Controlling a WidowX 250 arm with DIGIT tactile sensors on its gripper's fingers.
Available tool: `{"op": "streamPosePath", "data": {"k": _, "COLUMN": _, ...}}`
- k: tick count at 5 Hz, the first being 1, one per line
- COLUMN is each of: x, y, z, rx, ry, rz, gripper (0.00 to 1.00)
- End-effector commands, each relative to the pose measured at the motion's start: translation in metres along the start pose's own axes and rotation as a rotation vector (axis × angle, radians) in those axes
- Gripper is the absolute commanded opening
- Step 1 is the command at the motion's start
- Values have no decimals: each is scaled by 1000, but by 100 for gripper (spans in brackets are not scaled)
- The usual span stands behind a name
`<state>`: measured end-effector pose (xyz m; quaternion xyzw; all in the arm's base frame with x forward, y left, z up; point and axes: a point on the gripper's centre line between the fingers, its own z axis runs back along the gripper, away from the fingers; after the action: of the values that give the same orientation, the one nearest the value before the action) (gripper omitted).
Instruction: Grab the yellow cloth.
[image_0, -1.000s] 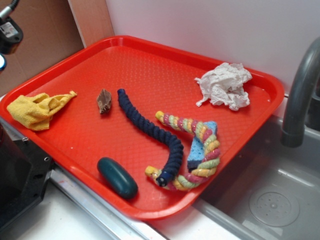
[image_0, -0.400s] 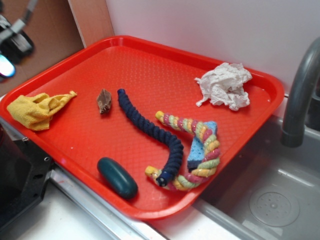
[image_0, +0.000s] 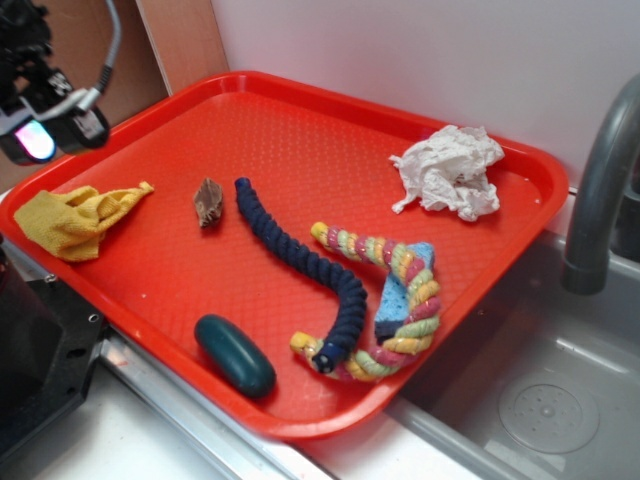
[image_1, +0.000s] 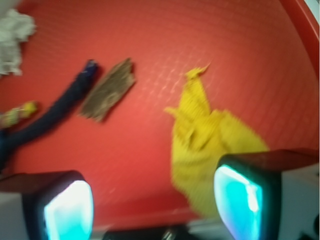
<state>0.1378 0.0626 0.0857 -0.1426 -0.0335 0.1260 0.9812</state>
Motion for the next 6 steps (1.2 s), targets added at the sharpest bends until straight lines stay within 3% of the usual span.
{"op": "streamPosePath", "data": {"k": 1, "x": 12, "y": 8, "z": -39, "rx": 129, "ry": 140, "rz": 36, "gripper": 100}}
{"op": "streamPosePath", "data": {"k": 2, "x": 3, "y": 17, "z": -50, "rx": 181, "ry": 197, "rz": 48, "gripper": 100}}
{"op": "streamPosePath", "data": {"k": 3, "x": 0, "y": 32, "z": -56, "rx": 244, "ry": 208, "rz": 113, "gripper": 100}}
{"op": "streamPosePath", "data": {"k": 4, "x": -8, "y": 56, "z": -61, "rx": 286, "ry": 244, "rz": 219, "gripper": 0}}
{"op": "streamPosePath", "data": {"k": 5, "x": -16, "y": 65, "z": -67, "rx": 299, "ry": 273, "rz": 259, "gripper": 0}}
{"op": "streamPosePath", "data": {"k": 6, "x": -13, "y": 44, "z": -46, "rx": 202, "ry": 194, "rz": 210, "gripper": 0}}
